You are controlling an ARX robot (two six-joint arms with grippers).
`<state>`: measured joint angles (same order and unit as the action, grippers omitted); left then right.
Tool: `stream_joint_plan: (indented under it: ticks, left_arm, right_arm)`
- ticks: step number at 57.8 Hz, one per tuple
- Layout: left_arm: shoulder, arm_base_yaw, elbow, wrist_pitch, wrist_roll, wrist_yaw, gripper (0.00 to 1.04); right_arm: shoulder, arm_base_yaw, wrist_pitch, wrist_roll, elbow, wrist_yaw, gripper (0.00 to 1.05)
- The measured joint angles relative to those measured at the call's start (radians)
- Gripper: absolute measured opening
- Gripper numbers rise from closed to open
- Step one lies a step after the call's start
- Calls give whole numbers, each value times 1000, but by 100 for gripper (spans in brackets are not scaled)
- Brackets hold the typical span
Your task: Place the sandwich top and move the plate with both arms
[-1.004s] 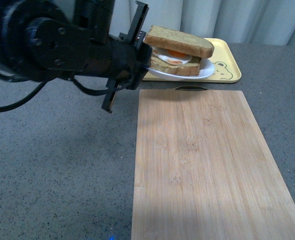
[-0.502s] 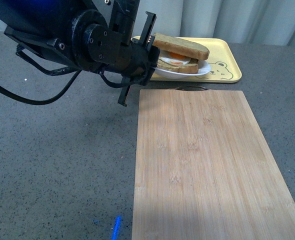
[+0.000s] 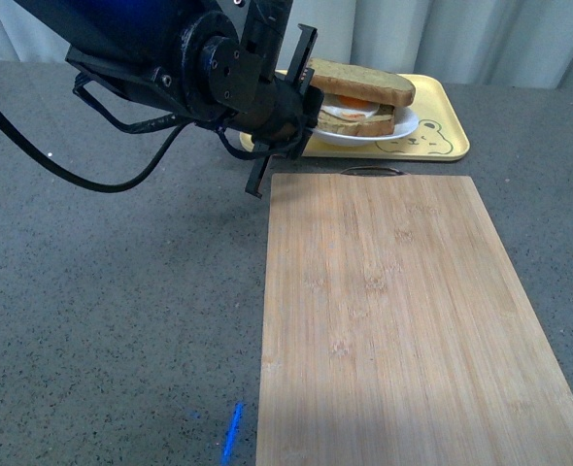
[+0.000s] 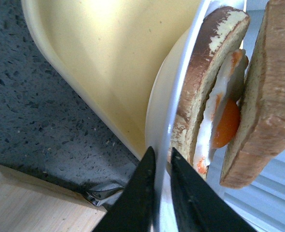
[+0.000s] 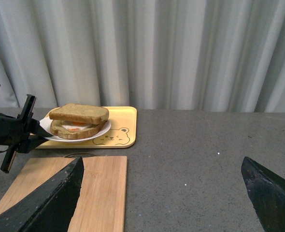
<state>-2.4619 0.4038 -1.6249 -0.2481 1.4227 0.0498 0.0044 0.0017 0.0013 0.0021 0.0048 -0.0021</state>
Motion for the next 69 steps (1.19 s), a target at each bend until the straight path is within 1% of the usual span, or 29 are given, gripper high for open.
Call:
stream_joint_plan:
  ticks: [10,12,19,23,29,31,32,33,34,35,36,37,38,39,40,41,42,43,44,47,48,50,51,53,54,61,69]
  left_arm:
    - [11,-1,32,1,-24,-6,40]
    - [16,-3,40,0,-28,-6,44]
    - [64,-11,101,-9,-56,-3,63]
    - [104,-18,144,-19,-82,-21,72]
    - [197,-28,235,-31,-171,-51,88]
    - [245,-30,275,-35,-233,-82,95]
    - [254,-31,293,-39,-261,-95,97]
    - [271,-30,322,-63,-323,-130,99]
    - [278,-29,341,-98,-340,-142,97]
    - [294,-29,386,-193,-413,-217,94]
    - [300,-29,409,-246,-454,-246,92]
    - [313,-31,456,-354,-560,-297,89]
    - [324,-34,507,-459,-628,-336,85]
    - [332,-36,533,-507,-672,-349,83]
    - [346,-40,586,-597,-758,-363,80]
    - [353,-43,612,-639,-801,-365,78]
    - [370,-49,661,-713,-901,-365,74]
    - [379,-53,687,-750,-920,-364,73]
    - [397,-62,734,-812,-1014,-361,69]
    - [439,-81,816,-910,-1123,-352,62]
    - [462,-92,854,-946,-1185,-346,58]
    - [512,-111,919,-992,-1255,-333,51]
    - [549,-124,961,-1010,-1288,-325,46]
    - [594,-140,1006,-1022,-1326,-314,38]
    - [625,-152,1049,-1029,-1346,-299,33]
    - [749,-202,1216,-1035,-1394,-249,4]
    - [912,-246,1349,-1019,-1404,-198,4]
  right_arm:
    - [0,0,0,0,0,0,95]
    - [0,0,0,0,0,0,95]
    - [0,0,0,0,0,0,95]
    - [0,0,0,0,0,0,95]
    - [0,0,0,0,0,0,95]
    - [0,0,0,0,0,0,95]
    - [0,0,0,0,0,0,95]
    - [0,0,0,0,0,0,95]
    - [0,0,0,0,0,0,95]
    - [0,0,0,0,0,0,95]
    - [0,0,0,0,0,0,95]
    - [0,0,0,0,0,0,95]
    - [0,0,0,0,0,0,95]
    - [0,0,0,0,0,0,95]
    - [0,0,0,0,0,0,95]
    - [0,0,0,0,0,0,95]
    - [0,0,0,0,0,0,95]
    - [0,0,0,0,0,0,95]
    - [0,0,0,0,0,0,95]
    - [0,0,0,0,0,0,95]
    - [0,0,0,0,0,0,95]
    - [0,0,0,0,0,0,95]
    - [0,0,0,0,0,0,95]
    - [0,0,0,0,0,0,95]
    - [0,0,0,0,0,0,95]
    - [0,0,0,0,0,0,95]
    - [0,0,0,0,0,0,95]
